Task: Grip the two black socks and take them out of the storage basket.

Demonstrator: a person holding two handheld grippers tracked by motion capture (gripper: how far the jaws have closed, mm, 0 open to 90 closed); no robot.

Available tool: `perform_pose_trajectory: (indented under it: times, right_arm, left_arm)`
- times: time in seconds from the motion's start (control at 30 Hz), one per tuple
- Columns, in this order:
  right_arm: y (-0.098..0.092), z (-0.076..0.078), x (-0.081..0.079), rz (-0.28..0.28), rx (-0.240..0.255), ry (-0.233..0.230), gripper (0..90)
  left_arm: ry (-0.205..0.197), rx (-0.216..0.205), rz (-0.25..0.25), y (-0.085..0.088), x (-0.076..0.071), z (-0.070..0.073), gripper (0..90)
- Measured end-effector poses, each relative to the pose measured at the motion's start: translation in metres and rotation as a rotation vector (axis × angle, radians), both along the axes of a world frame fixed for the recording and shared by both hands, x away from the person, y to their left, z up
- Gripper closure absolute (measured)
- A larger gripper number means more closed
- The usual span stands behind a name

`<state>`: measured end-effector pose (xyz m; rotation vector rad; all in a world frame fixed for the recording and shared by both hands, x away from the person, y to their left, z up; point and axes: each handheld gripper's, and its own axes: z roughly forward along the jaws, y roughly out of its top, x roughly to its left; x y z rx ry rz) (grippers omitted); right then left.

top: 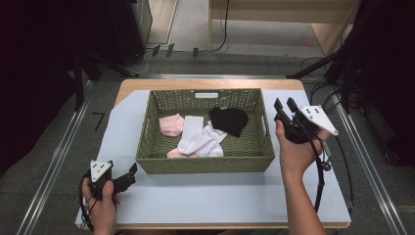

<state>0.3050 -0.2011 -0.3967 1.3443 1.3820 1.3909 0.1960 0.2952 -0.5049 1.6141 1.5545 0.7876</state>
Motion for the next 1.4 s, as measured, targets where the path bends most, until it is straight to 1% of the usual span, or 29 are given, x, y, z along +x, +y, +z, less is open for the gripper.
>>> perform_pose_trajectory:
  times: [0.07,0.17,0.27,0.3,0.33,0.37,0.5,0.57,0.67,0.7,0.77,0.8,0.9,0.93,1.0,1.03,1.1,1.17,1.27,1.3,1.33,1.4]
  right_arm:
    - [0.014,0.004,0.005,0.024,-0.016,0.000,57.5]
    - [0.031,0.009,0.012,0.038,-0.025,-0.008,57.7]
    - [0.048,0.010,0.019,0.063,-0.035,-0.001,57.7]
    - [0.053,0.010,0.021,0.073,-0.047,0.005,57.7]
    - [0.059,0.010,0.025,0.085,-0.056,0.013,57.7]
    - [0.068,0.008,0.030,0.104,-0.064,0.034,57.6]
    - [0.085,0.001,0.043,0.142,-0.093,0.096,57.4]
    - [0.092,-0.005,0.050,0.157,-0.087,0.124,57.4]
    - [0.096,-0.016,0.060,0.157,-0.079,0.175,57.9]
    - [0.096,-0.018,0.063,0.159,-0.072,0.202,57.8]
    - [0.094,-0.020,0.067,0.160,-0.047,0.227,56.4]
    - [0.093,-0.022,0.069,0.164,-0.044,0.240,56.1]
    - [0.093,-0.030,0.076,0.172,-0.052,0.326,56.3]
    - [0.092,-0.031,0.076,0.172,-0.048,0.333,56.9]
    - [0.092,-0.034,0.079,0.175,-0.031,0.362,58.5]
    - [0.091,-0.035,0.080,0.175,-0.037,0.368,59.0]
    - [0.091,-0.038,0.082,0.164,-0.039,0.409,59.4]
    - [0.091,-0.041,0.083,0.161,-0.055,0.433,59.5]
    - [0.093,-0.045,0.086,0.177,-0.087,0.471,58.2]
    - [0.094,-0.048,0.087,0.192,-0.092,0.504,58.1]
    - [0.095,-0.050,0.088,0.197,-0.095,0.518,58.1]
    - [0.097,-0.055,0.090,0.216,-0.104,0.579,58.1]
  left_arm:
    - [0.001,0.000,-0.001,0.000,0.000,0.000,14.8]
    - [0.002,-0.003,-0.001,0.000,0.000,0.000,14.8]
    - [0.006,-0.001,-0.002,0.001,0.000,0.000,14.8]
    - [0.005,-0.002,-0.003,0.001,0.000,0.000,14.9]
    - [0.006,-0.003,-0.003,0.001,0.000,0.000,14.9]
    - [0.004,-0.004,-0.003,0.001,0.000,0.000,14.9]
    - [0.004,-0.005,-0.002,0.001,0.000,0.000,14.9]
    - [0.005,-0.002,-0.003,0.001,0.000,0.000,14.9]
    - [0.007,-0.005,-0.003,0.001,0.000,0.000,14.9]
    - [0.008,-0.007,-0.005,0.001,0.000,0.000,14.9]
    - [0.009,-0.010,-0.005,0.001,0.001,0.000,14.9]
    - [0.011,-0.011,-0.003,0.001,0.001,0.000,14.9]
    - [0.008,-0.011,-0.001,0.001,0.001,0.000,14.9]
    - [0.010,-0.011,-0.003,0.001,0.001,0.000,14.9]
    - [0.010,-0.012,-0.001,0.001,0.001,0.000,14.9]
    - [0.010,-0.012,-0.001,0.001,0.001,0.000,14.9]
    - [0.010,-0.012,-0.002,0.001,0.001,0.000,14.9]
    - [0.010,-0.012,-0.002,0.001,0.001,0.000,14.9]
    - [0.008,-0.010,-0.004,0.001,0.001,0.000,14.9]
    - [0.008,-0.010,-0.004,0.001,0.001,0.000,14.9]
    - [0.008,-0.011,-0.004,0.001,0.001,0.000,14.9]
    - [0.008,-0.011,-0.003,0.001,0.001,0.000,14.9]
